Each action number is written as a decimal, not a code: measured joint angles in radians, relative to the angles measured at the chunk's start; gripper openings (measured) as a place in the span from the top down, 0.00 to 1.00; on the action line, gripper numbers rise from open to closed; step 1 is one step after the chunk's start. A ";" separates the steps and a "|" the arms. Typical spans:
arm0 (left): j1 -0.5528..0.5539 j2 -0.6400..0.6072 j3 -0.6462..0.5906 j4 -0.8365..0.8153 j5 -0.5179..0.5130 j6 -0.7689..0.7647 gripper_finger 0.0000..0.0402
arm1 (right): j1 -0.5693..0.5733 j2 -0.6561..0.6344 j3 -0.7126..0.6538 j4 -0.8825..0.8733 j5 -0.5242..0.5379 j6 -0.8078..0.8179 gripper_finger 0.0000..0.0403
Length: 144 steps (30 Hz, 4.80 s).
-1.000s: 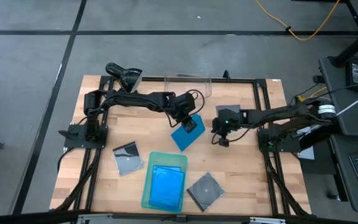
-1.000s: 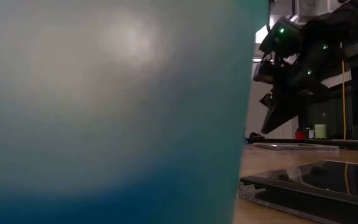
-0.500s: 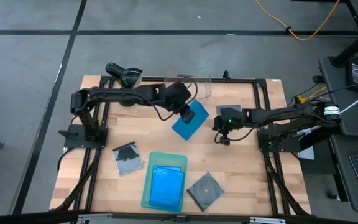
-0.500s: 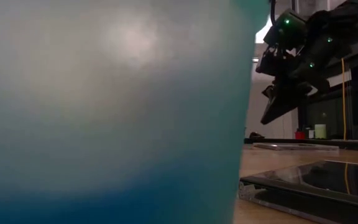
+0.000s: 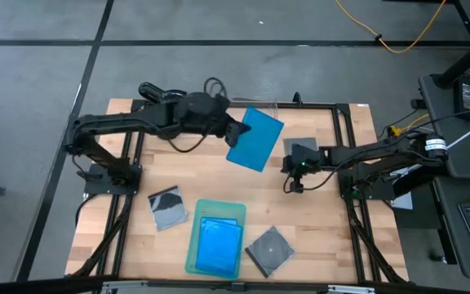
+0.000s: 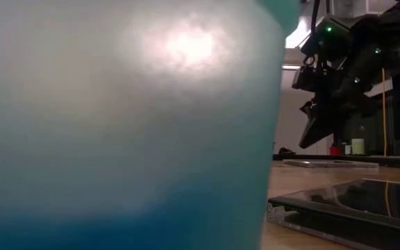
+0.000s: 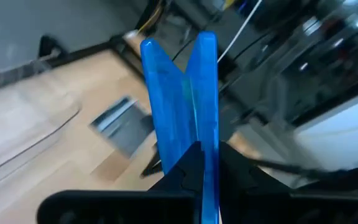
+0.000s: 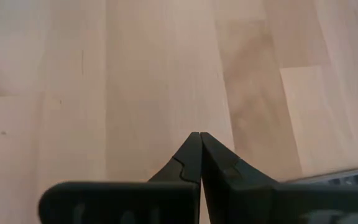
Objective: Pick & place jewel cases by type
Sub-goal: Put the blue cd case into the green bin
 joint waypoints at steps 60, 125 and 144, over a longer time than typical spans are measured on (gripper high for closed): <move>-0.493 -0.078 0.000 0.540 -0.834 1.967 0.98 | 0.007 0.000 0.000 0.044 0.001 -0.050 0.99; -0.742 -0.079 -0.197 0.021 -0.676 -0.596 0.98 | -0.026 -0.001 0.001 0.139 -0.077 -0.187 0.99; -0.934 0.094 -0.327 0.004 -0.737 -1.210 0.98 | -0.026 -0.001 0.001 0.164 -0.077 -0.214 0.99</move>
